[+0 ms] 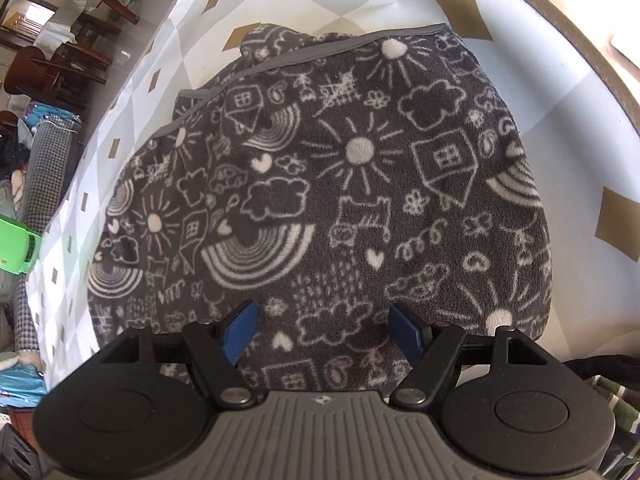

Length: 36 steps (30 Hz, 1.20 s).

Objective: Fold clothes
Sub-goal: 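Raise both open grippers up and back from the doodle-print jacket bundle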

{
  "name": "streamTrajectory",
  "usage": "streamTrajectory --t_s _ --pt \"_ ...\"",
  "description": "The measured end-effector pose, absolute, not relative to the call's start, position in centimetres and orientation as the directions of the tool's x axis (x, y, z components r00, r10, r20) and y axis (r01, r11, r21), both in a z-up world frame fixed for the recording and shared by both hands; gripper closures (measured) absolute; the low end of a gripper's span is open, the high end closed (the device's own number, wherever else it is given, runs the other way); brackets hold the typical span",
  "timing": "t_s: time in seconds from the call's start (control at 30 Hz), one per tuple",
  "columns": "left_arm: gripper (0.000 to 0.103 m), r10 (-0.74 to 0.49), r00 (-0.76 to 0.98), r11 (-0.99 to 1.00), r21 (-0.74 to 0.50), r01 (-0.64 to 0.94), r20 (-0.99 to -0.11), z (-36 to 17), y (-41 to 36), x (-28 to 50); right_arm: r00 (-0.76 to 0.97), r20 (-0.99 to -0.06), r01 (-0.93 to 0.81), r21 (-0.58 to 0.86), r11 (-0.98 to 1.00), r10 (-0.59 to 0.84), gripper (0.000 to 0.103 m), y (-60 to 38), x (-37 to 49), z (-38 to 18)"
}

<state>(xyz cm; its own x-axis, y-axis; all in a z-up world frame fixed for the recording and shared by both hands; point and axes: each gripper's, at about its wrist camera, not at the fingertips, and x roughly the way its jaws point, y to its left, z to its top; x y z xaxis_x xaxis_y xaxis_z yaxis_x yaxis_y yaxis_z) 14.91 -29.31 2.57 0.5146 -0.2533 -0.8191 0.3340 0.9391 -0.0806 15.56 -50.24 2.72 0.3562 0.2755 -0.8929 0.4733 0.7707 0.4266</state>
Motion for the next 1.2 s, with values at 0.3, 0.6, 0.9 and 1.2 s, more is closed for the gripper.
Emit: streamTrajectory --t_s 0.3,0.6,0.9,1.2 --pt "0.000 -0.253 0.519 0.933 -0.065 0.353 -0.817 1.2 -29.1 15.1 0.342 -0.913 0.470 0.372 0.801 0.224 0.021 -49.5 16.2 0.8" --pt "0.000 -0.244 0.533 0.935 -0.050 0.352 -0.810 1.3 -29.1 14.7 0.341 -0.925 0.437 0.317 0.842 0.171 0.015 -48.6 16.2 1.0" --pt "0.000 -0.219 0.523 0.927 -0.009 0.374 -0.824 2.7 -29.1 12.2 0.339 -0.930 0.415 0.282 0.865 0.141 0.016 -48.2 15.5 3.1" --pt "0.000 -0.163 0.494 0.931 0.033 0.363 -0.854 3.2 -27.4 9.5 0.379 -0.922 0.360 0.225 0.906 0.078 0.017 -46.0 13.6 5.5"
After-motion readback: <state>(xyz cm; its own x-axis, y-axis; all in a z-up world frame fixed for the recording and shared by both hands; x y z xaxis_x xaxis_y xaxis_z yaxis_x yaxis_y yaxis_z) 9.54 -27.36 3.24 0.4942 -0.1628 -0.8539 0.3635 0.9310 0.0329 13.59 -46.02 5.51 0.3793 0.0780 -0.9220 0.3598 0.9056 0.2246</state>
